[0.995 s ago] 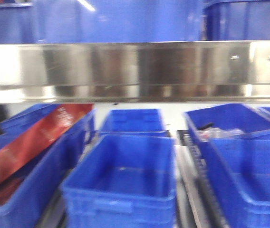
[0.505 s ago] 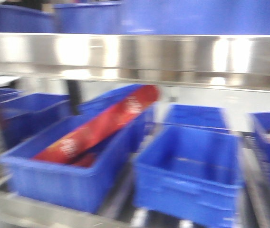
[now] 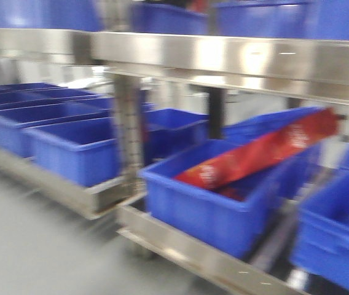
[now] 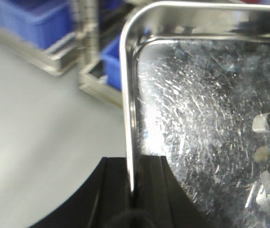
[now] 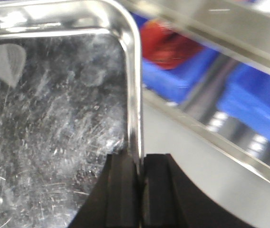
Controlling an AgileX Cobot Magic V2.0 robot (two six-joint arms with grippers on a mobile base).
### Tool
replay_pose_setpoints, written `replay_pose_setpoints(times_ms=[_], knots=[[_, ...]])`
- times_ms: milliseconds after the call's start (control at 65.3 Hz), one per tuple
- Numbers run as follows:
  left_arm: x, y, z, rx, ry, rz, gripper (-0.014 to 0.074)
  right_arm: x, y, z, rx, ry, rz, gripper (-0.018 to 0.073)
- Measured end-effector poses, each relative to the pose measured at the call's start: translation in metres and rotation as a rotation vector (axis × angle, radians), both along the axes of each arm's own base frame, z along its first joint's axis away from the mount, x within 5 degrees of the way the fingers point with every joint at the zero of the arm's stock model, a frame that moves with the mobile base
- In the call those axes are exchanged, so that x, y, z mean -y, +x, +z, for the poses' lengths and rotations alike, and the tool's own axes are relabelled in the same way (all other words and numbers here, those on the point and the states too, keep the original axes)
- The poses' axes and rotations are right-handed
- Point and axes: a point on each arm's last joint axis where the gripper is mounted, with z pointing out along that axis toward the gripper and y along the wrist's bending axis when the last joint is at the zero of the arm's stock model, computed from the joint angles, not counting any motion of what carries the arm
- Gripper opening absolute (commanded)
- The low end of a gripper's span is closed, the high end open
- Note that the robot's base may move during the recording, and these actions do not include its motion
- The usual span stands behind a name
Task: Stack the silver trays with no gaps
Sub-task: 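Hold the tray in both grippers while the base backs away and turns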
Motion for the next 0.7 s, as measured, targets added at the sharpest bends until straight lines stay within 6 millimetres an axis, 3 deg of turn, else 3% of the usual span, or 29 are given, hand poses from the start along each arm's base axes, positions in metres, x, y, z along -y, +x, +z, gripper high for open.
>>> replay_pose_setpoints(times_ms=[704], knots=[[-0.0004,-0.0003,0.0004,0.001,-0.001,0.0,-0.0016,-0.0001,0.0001,0.0001,0.001,0.001,0.001,-0.0078]])
